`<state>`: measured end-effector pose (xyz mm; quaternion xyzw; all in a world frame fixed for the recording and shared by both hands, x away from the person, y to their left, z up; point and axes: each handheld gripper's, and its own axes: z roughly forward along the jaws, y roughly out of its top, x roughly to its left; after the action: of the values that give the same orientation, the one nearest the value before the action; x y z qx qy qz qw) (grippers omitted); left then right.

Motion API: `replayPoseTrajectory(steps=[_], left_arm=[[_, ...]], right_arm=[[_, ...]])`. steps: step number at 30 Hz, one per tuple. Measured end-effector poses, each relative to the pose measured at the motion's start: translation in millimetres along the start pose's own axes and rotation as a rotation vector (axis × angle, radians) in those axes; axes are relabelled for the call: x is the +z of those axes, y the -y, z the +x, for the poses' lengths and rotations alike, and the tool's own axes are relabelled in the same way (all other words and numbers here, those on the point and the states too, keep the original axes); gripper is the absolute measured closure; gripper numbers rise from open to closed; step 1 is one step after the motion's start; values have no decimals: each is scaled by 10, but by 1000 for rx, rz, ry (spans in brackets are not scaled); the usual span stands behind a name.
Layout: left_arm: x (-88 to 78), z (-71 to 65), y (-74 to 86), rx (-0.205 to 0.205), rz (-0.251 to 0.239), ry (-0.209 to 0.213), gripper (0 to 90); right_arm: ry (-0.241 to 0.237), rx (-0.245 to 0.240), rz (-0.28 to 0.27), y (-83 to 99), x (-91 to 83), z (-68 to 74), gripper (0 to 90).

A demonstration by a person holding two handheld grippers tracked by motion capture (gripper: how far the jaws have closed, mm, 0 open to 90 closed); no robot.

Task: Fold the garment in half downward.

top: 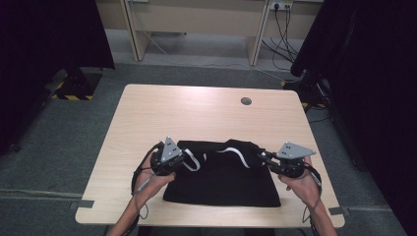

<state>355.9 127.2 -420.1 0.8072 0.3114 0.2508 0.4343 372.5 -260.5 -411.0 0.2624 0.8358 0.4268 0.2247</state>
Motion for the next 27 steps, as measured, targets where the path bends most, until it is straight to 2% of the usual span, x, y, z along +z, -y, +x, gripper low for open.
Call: replayPoseTrajectory(steps=[3, 6, 8, 10, 13, 15, 17, 20, 23, 25, 27], left_arm=[[-106, -132, 186, -7, 8, 27, 838], [-153, -261, 417, -11, 40, 60, 828], [-174, -322, 545, -23, 58, 82, 805], [-194, -357, 629, -43, 70, 117, 735], [-248, -390, 650, -60, 61, 151, 543], [-296, -426, 624, -62, 45, 183, 421], [-335, -465, 581, -72, 18, 216, 359], [-354, -530, 511, -61, -8, 227, 321], [-285, -607, 502, -42, 8, 233, 327], [-227, -639, 531, -44, 32, 239, 326], [-170, -630, 564, -80, 42, 236, 324]], right_arm=[[-23, -23, -6, 56, -99, 144, 800], [-51, -19, 0, 204, -158, 293, 784], [-70, 7, 7, 304, -196, 368, 729], [-83, 38, 11, 376, -233, 416, 641], [-92, 96, 1, 403, -301, 426, 509], [-91, 125, -20, 364, -353, 419, 478], [-103, 129, -37, 310, -386, 430, 471], [-117, 102, -15, 237, -348, 492, 471], [-147, 90, 9, 219, -270, 585, 470], [-161, 84, 28, 226, -231, 638, 469], [-171, 94, 42, 248, -202, 672, 470]])
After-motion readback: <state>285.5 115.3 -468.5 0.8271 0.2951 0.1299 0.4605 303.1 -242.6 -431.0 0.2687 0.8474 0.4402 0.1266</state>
